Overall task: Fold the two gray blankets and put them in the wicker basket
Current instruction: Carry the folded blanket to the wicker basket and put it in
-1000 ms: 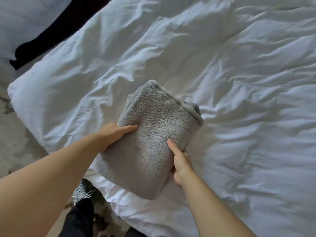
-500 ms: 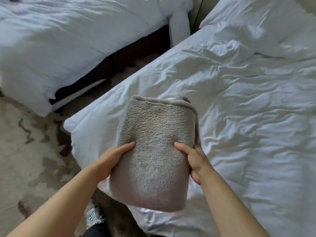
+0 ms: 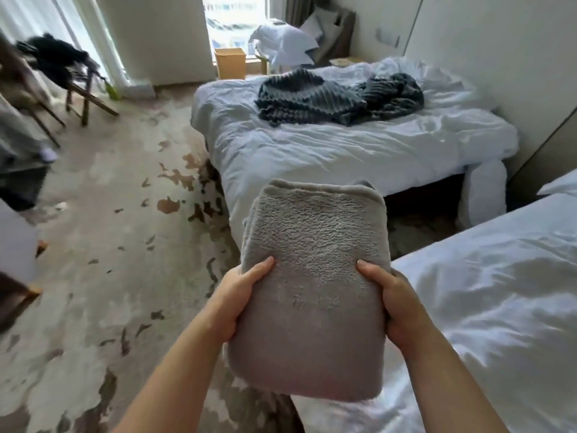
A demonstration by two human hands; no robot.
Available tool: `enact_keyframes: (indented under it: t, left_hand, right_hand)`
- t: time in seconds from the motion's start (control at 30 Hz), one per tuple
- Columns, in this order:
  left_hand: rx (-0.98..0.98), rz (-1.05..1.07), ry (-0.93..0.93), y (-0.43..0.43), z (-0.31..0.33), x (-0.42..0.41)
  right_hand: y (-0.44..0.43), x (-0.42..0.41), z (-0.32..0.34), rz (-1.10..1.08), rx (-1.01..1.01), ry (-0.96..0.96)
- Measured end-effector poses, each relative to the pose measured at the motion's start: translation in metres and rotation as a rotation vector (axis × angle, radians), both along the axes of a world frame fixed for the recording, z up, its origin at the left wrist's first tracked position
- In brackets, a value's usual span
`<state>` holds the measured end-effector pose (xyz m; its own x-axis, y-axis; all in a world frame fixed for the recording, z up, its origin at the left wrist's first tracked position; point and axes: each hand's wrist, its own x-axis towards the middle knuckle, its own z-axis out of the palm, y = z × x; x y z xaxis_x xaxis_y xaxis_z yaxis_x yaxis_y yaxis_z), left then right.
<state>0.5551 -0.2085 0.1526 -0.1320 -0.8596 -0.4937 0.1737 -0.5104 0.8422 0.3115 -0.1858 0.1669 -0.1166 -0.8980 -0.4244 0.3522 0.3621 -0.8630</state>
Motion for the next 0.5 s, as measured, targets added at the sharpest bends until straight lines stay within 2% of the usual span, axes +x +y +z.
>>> enact_keyframes:
  t: [0.27, 0.5]
  left_hand:
    - [0.001, 0.219, 0.040, -0.080, 0.000, 0.088]
    - [0.053, 0.293, 0.022, -0.216, -0.007, 0.145]
  right_hand:
    - [-0.126, 0.096, 0.006, 0.152, -0.035, -0.005]
    - [-0.284, 0.157, -0.010, 0.247, -0.001, -0.045]
